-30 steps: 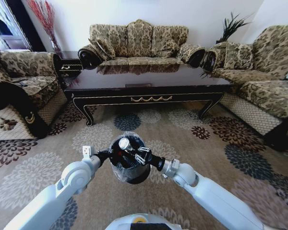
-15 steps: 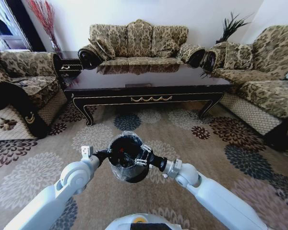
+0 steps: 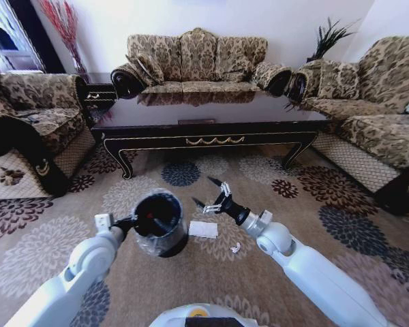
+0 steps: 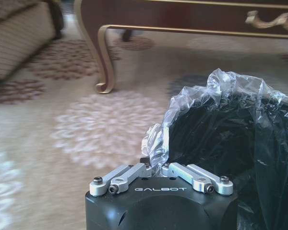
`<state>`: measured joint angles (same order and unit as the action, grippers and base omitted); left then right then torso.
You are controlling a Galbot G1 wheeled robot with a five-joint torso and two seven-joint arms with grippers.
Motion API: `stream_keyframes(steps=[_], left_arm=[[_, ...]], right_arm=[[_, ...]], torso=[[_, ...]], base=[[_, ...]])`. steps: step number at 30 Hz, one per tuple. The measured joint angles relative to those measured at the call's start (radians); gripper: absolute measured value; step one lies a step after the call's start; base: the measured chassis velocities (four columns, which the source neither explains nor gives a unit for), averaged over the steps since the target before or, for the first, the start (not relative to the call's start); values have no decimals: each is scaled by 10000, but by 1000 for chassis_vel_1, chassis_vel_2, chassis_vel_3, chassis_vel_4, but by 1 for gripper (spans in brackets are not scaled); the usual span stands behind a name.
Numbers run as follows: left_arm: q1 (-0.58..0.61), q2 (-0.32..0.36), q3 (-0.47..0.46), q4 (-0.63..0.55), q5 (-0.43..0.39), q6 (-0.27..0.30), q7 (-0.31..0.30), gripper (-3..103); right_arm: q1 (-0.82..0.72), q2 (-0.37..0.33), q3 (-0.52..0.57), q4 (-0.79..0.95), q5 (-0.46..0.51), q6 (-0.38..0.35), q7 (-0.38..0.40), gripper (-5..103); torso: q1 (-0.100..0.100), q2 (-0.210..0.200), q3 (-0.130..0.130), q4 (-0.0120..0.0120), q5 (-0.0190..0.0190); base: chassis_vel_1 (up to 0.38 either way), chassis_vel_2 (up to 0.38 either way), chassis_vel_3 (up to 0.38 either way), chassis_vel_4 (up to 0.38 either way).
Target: Move to the front of the table and pick up the trash from the floor, then place it into the trash bin.
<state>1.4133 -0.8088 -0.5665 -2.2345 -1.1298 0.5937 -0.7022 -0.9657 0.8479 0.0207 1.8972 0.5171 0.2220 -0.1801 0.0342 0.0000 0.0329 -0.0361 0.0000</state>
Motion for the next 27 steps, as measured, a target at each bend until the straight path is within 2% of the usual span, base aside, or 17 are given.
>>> stream_keyframes(steps=[3,7,13,17,19,20,22,25,27], left_arm=[[634,185,-1031,-19,-57,23,-291,3],[1050,130,-1678,-6,-65,21,-422,3],[1340,-86,-2033,-22,-42,21,-517,3],[1511,-337,-2392,-82,-58,21,-434,3],[1529,-352,-2421,-83,-58,21,-418,3],[1570,-401,-2503,-82,-55,20,-372,3],[1572,-427,-2540,-82,-55,15,-359,3],[1392,-516,-2733,-77,-93,-163,-253,3],[1344,-516,-2777,-66,-114,-192,-232,3]], right_arm=[[229,248,-168,-968,-203,-72,237,100],[570,573,-422,-2111,-243,-319,671,100],[921,1039,-650,-3760,-210,-438,1002,100],[1195,1834,-626,-5588,-217,-346,1064,100],[1205,1944,-612,-5794,-242,-330,1052,100],[1208,2330,-582,-6395,-299,-340,1100,100],[1189,2503,-570,-6627,-320,-392,1175,100],[958,3134,-509,-7147,-307,-592,1397,100],[894,3207,-495,-7158,-302,-604,1400,100]], torso=[[0,1,0,0,-1],[0,0,0,1,0],[0,0,0,1,0],[1,1,0,0,0],[1,0,0,0,-1],[1,0,1,0,-2],[1,0,0,0,-1],[1,0,0,2,-1],[1,0,0,2,-1]], base=[[0,0,0,0],[0,0,0,0],[0,0,0,0],[0,0,0,0],[0,0,0,0],[0,0,0,0],[0,0,0,0],[0,0,0,0],[0,0,0,0]])
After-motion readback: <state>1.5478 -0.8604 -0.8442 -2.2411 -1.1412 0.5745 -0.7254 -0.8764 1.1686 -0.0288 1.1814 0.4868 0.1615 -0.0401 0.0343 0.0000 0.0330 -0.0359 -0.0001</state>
